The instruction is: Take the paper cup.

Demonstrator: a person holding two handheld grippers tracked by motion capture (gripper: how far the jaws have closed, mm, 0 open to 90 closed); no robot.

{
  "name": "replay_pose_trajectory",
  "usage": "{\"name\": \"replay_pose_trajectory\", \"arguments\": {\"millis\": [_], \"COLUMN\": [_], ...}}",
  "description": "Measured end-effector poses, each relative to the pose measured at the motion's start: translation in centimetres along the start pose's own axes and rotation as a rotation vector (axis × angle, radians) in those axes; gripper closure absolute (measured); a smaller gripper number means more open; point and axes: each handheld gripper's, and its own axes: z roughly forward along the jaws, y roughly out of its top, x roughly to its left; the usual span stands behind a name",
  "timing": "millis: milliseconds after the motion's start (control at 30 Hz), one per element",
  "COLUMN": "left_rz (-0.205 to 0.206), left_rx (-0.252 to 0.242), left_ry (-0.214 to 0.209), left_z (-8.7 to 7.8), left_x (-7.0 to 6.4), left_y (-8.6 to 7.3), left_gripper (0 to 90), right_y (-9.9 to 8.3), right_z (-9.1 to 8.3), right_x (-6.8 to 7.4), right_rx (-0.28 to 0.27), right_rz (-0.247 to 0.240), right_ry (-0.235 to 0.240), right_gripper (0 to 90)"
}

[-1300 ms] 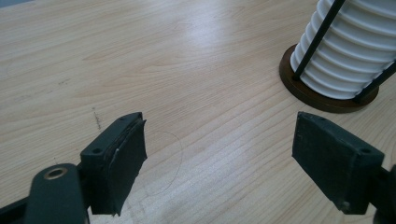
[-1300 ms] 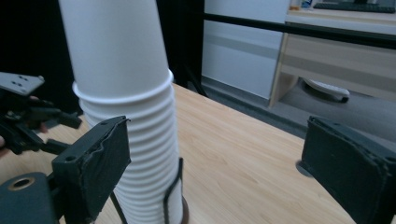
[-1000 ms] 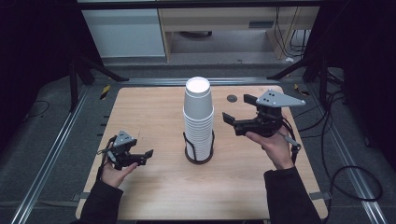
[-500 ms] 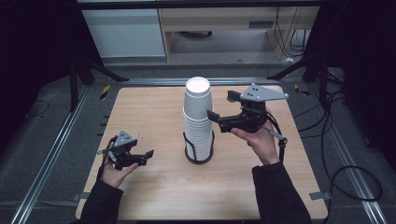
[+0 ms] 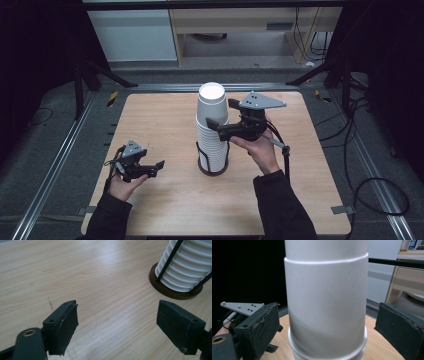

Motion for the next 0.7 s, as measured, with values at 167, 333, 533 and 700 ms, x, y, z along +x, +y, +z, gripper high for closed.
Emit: {"name": "replay_pose_trajectory", "arguments": {"millis": [167, 333, 533, 700], "left_rz": [-0.001, 0.001, 0.002, 0.003], "left_rx": [0.000, 0.004, 0.004, 0.005], "left_ry": [0.000, 0.000, 0.000, -0.002], "left_z": [0.0, 0.0, 0.1, 0.1], "left_x": [0.0, 0.0, 0.0, 0.0], "left_y": [0.0, 0.0, 0.0, 0.0], "left_gripper": [16.6, 16.6, 16.5, 16.5], "right_y": [-0.5, -0.9, -1.1, -1.3], "right_z": [0.9, 1.7, 2.6, 3.0], "right_x": [-0.2, -0.3, -0.5, -0.5], "right_rx": [-0.003, -0.013, -0.010, -0.009], "right_rz": [0.014, 0.027, 0.031, 0.034], "right_ry": [0.003, 0.013, 0.014, 0.017], "right_gripper": [5.5, 5.6, 5.2, 4.7]}}
